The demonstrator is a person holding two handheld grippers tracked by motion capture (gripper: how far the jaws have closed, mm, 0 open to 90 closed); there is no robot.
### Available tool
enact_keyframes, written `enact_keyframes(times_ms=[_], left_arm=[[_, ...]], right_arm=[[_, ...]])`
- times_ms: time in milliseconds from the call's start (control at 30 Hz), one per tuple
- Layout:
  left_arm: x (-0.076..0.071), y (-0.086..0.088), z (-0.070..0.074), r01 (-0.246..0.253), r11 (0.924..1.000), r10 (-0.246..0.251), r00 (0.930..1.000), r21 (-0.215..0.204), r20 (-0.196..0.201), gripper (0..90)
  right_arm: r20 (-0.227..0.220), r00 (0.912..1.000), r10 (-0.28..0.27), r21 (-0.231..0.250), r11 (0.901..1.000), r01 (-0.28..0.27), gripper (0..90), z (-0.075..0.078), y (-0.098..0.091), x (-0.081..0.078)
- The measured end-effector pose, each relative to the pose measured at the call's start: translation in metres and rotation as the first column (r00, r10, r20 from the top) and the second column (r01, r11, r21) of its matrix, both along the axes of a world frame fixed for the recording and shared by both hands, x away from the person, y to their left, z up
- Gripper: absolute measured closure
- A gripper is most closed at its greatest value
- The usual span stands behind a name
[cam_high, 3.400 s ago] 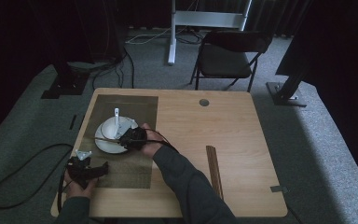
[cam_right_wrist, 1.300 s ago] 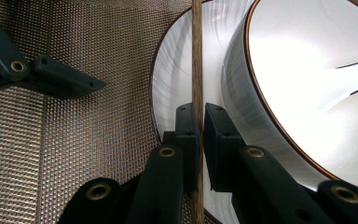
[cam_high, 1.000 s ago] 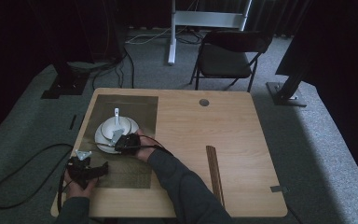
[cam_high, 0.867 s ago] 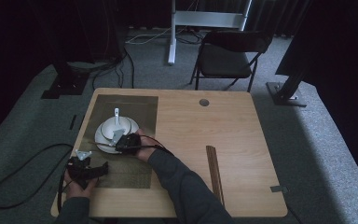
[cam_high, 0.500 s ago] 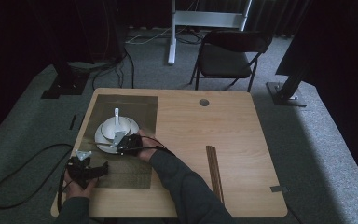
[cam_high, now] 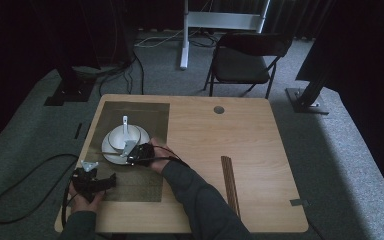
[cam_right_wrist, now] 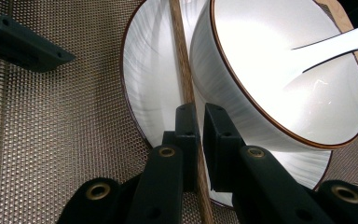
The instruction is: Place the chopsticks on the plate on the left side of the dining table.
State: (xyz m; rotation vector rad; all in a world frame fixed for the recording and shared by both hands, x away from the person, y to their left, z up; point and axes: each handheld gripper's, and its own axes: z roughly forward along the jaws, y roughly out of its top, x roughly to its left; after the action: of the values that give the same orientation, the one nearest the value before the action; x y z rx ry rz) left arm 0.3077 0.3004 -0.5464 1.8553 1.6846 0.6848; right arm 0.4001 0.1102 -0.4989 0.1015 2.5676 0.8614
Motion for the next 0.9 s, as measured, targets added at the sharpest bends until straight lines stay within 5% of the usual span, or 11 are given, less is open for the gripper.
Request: enact_keyframes(times_ms=[900], left_arm=[[0.0000,-0.0002,0.0000,-0.002,1.0000,0.002,1.0000,-0.002,0.001,0.1]], right_arm=[[0.002,1.0000,-0.002,0.039,0.9992,0.002,79.6,0.0084,-0.0056,-0.0035]])
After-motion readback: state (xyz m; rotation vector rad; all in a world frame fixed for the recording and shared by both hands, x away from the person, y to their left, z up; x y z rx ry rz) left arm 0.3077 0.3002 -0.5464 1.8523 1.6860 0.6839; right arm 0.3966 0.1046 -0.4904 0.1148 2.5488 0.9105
